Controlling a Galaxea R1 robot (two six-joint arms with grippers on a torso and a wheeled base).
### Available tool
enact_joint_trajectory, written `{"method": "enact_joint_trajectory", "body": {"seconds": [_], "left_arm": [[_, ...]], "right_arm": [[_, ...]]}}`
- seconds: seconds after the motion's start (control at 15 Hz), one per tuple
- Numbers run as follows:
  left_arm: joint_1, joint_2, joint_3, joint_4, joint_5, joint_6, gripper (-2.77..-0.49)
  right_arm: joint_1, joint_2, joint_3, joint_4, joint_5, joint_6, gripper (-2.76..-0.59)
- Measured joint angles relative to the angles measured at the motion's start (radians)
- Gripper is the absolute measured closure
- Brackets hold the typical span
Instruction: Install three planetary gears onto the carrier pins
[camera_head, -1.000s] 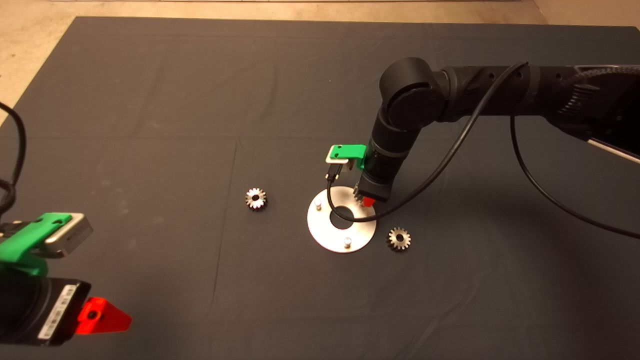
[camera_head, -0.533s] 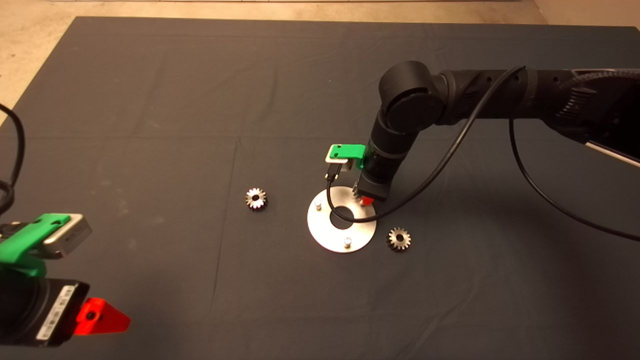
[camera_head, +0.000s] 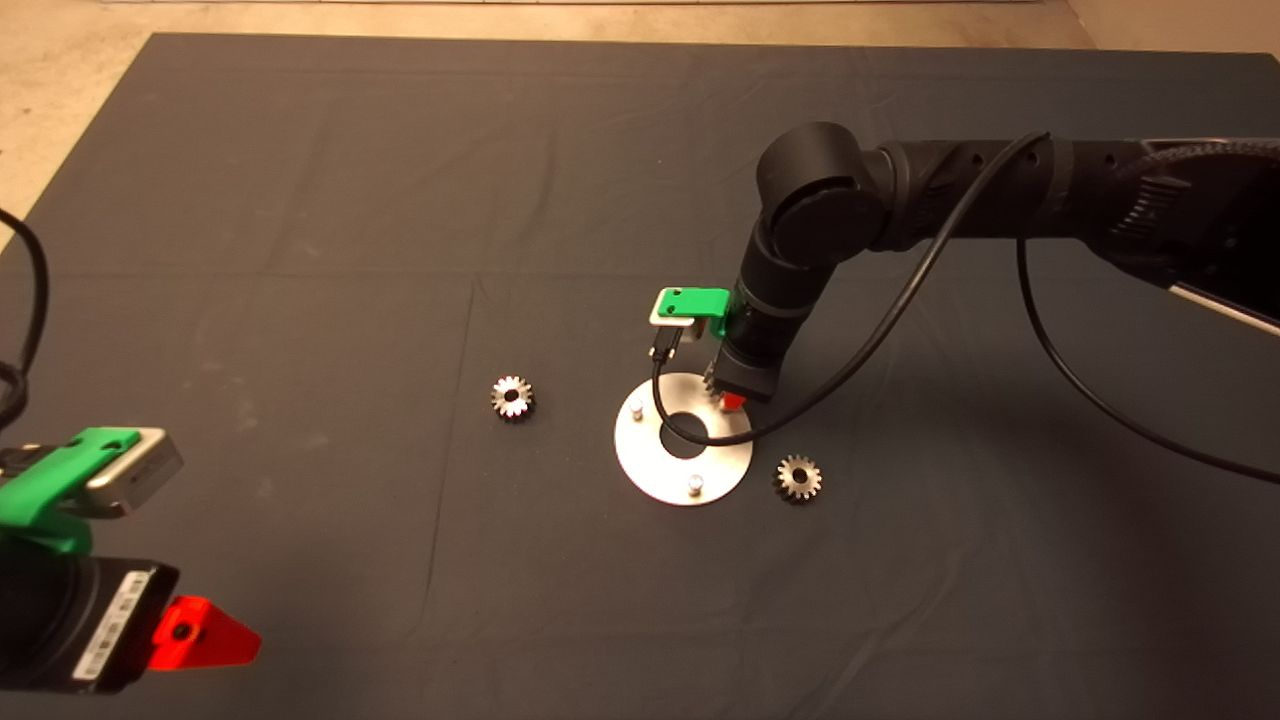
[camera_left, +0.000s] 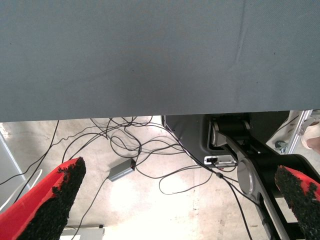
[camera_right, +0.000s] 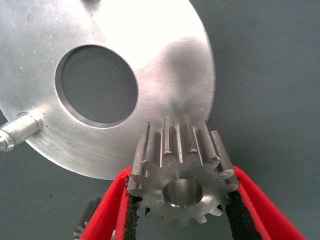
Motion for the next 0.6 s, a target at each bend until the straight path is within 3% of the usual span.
{"method": "enact_joint_trajectory", "body": {"seconds": [0.33, 0.6], "left_arm": [[0.0, -0.003, 0.0, 0.0, 0.0, 0.0, -2.75], [0.0, -0.031, 0.0, -0.001, 0.0, 0.004, -2.75]], "right_arm": [[-0.004, 0.0, 0.001, -0.002, 0.0, 0.0, -1.05], [-0.004, -0.001, 0.002, -0.002, 0.0, 0.0, -1.05]]}}
